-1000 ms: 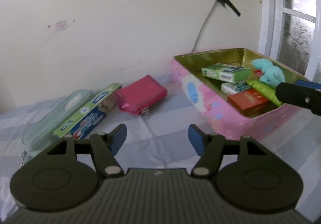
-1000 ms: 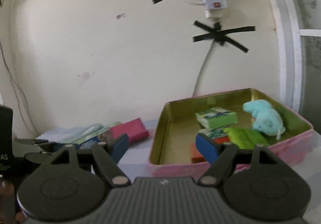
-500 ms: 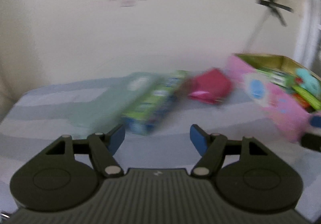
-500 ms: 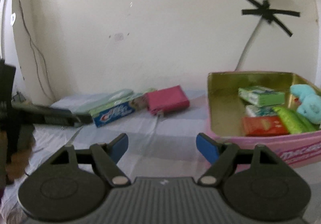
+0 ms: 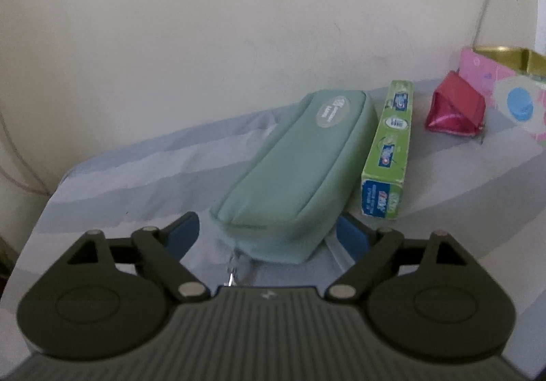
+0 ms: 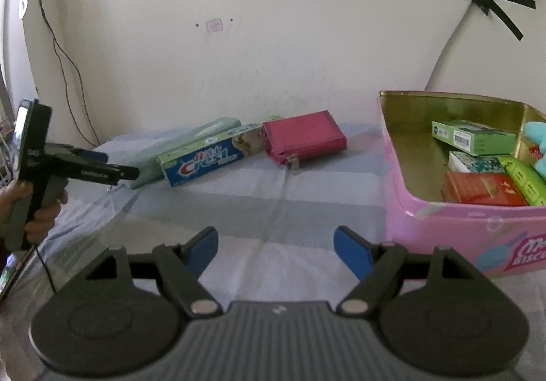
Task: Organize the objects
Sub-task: 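Grasp the mint-green pouch with the left gripper, then lift the pouch with the left gripper and lower it into the tin, then release the pouch in the tin and withdraw the left gripper, then move the right gripper toward the Crest toothpaste box, then grasp the toothpaste box with the right gripper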
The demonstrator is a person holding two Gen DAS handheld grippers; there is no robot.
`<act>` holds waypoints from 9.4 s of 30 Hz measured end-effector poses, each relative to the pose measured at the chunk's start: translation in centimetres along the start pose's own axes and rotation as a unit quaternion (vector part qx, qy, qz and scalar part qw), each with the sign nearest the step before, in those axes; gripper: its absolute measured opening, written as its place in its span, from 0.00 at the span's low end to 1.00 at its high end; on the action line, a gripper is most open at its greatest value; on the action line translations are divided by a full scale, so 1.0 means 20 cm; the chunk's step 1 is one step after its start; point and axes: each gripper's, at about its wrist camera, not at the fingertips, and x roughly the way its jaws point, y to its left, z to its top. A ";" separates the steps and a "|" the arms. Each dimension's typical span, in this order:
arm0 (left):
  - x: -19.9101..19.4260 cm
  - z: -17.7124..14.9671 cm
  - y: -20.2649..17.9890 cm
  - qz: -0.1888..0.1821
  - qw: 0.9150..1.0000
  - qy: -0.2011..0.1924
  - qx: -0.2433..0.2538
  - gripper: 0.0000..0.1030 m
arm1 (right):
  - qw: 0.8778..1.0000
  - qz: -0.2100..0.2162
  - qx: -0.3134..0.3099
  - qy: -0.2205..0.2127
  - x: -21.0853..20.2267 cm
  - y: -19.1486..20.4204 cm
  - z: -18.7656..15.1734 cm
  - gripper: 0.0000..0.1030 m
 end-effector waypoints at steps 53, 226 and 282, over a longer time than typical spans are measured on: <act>-0.49 -0.34 -0.12 -0.066 0.998 0.015 -0.001 0.58 | 0.958 0.225 0.069 0.162 0.81 0.62 0.24 0.48; -0.50 0.20 -1.50 -0.117 0.993 -0.021 -0.004 0.85 | 0.964 -0.065 0.227 -0.125 -0.55 -0.75 -0.06 0.75; -0.20 -0.15 -0.08 0.059 0.951 0.004 -0.302 0.85 | 0.997 0.055 -0.008 0.049 0.61 0.41 0.27 0.82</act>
